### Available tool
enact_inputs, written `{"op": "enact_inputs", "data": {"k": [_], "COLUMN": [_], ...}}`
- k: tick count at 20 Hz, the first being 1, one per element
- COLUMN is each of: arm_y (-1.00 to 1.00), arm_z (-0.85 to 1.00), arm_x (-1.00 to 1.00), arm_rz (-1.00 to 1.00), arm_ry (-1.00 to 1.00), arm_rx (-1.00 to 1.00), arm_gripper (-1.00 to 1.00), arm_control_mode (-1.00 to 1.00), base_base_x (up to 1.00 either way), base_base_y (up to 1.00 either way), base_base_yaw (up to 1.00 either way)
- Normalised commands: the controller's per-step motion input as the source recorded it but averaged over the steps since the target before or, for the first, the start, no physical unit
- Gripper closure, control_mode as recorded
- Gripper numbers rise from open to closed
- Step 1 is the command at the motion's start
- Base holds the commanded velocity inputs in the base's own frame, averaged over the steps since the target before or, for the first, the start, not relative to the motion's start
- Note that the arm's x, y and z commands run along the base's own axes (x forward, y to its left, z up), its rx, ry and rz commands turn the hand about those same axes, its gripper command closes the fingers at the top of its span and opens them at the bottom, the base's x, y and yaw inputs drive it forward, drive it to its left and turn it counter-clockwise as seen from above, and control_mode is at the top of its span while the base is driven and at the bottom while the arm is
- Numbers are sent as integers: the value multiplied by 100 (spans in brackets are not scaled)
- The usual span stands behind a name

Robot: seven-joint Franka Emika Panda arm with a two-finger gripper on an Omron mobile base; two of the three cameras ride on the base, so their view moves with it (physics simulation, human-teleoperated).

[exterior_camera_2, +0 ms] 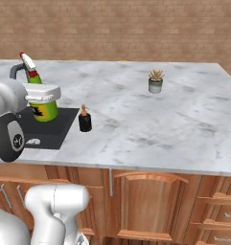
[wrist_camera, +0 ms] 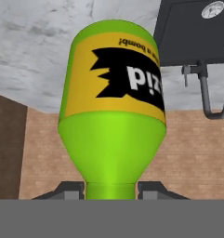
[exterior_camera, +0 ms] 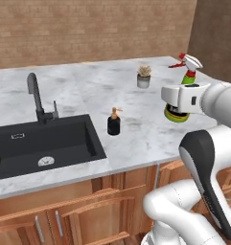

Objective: Locate and retrieve the spray and soap dispenser from the cabinet. Place them next to the sink.

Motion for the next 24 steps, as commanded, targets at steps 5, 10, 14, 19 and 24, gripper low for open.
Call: {"op": "enact_inputs", "data": {"k": [5,10,14,19,24], "arm_y": [0,0,0,0,0], "arm_z": [0,0,0,0,0], "arm_x": [0,0,0,0,0], "arm_rz": [0,0,0,0,0], "arm_ry": [0,0,0,0,0], "arm_rx": [0,0,0,0,0], "arm_gripper": [100,100,100,100,100], "arm_control_mode": [100,100,100,100,100], "base_base_x": [32,32,31,30,27], "base_base_y": [2,16,32,32,32], "base_base_yaw": [-3,-5,-7,-7,-6]}}
